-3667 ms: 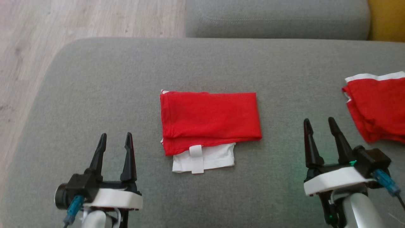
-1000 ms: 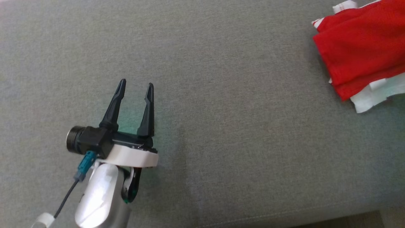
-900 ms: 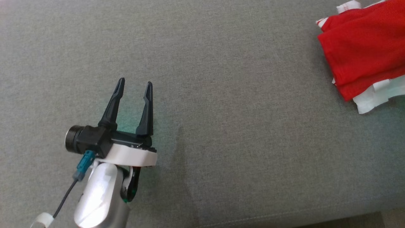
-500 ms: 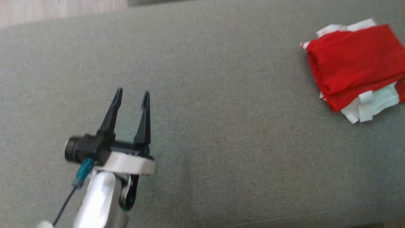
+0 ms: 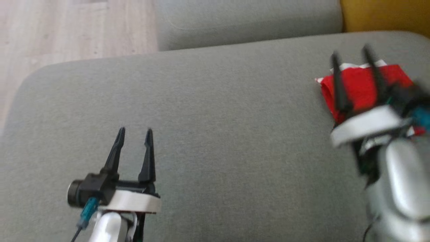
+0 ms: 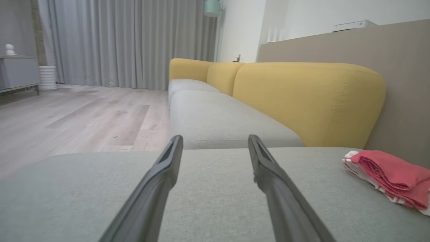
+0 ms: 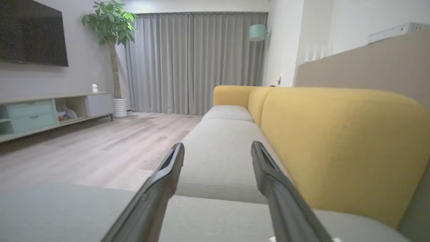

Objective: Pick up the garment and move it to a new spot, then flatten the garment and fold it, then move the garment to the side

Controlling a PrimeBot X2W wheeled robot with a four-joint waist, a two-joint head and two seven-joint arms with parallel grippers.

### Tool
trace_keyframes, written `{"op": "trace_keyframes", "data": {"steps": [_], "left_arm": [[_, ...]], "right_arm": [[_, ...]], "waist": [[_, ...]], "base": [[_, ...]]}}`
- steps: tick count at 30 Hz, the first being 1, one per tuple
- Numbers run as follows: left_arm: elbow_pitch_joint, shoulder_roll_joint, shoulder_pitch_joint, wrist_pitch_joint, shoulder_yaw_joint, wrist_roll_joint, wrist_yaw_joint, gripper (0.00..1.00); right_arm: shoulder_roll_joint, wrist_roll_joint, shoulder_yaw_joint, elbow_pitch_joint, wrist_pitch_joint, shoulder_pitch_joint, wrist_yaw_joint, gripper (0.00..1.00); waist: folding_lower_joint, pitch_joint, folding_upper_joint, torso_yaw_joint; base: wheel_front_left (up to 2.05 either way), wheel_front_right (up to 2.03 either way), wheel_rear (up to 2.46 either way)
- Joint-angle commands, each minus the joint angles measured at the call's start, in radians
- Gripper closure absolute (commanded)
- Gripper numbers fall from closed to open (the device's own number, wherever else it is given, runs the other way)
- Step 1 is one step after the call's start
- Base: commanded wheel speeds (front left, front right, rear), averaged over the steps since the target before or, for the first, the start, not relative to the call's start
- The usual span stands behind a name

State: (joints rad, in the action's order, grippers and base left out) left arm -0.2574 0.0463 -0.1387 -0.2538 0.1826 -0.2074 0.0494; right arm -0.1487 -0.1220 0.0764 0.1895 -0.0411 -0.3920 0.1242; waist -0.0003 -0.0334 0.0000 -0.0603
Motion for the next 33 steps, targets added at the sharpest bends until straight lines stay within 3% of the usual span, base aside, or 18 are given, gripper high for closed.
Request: {"op": "trace_keyframes", "data": {"steps": [1, 5, 11, 33], "left_arm": [[0.036, 0.004, -0.012, -0.008, -0.047, -0.005, -0.015, 0.0], [0.043, 0.004, 0.015, -0.008, -0.046, 0.005, -0.017, 0.0], [0.045, 0.004, 0.042, -0.008, -0.057, -0.006, -0.019, 0.0], [0.016, 0.004, 0.051, -0.008, -0.067, -0.066, 0.006, 0.0]], "right_arm": [[0.037, 0.011, 0.006, -0.042, -0.026, 0.032, 0.007, 0.0], [0.088, 0.027, -0.01, -0.037, -0.07, 0.145, 0.007, 0.0], [0.098, -0.015, 0.011, -0.012, -0.129, 0.243, 0.007, 0.0], [0.098, -0.049, 0.052, 0.024, -0.152, 0.264, 0.007, 0.0]], "waist": [[0.0003, 0.019, 0.0, 0.022], [0.0003, 0.029, 0.0, 0.042], [0.0003, 0.037, 0.0, 0.056], [0.0003, 0.037, 0.0, 0.045]], "base": [[0.0, 0.0, 0.0], [0.0, 0.0, 0.0], [0.0, 0.0, 0.0], [0.0, 0.0, 0.0]]}}
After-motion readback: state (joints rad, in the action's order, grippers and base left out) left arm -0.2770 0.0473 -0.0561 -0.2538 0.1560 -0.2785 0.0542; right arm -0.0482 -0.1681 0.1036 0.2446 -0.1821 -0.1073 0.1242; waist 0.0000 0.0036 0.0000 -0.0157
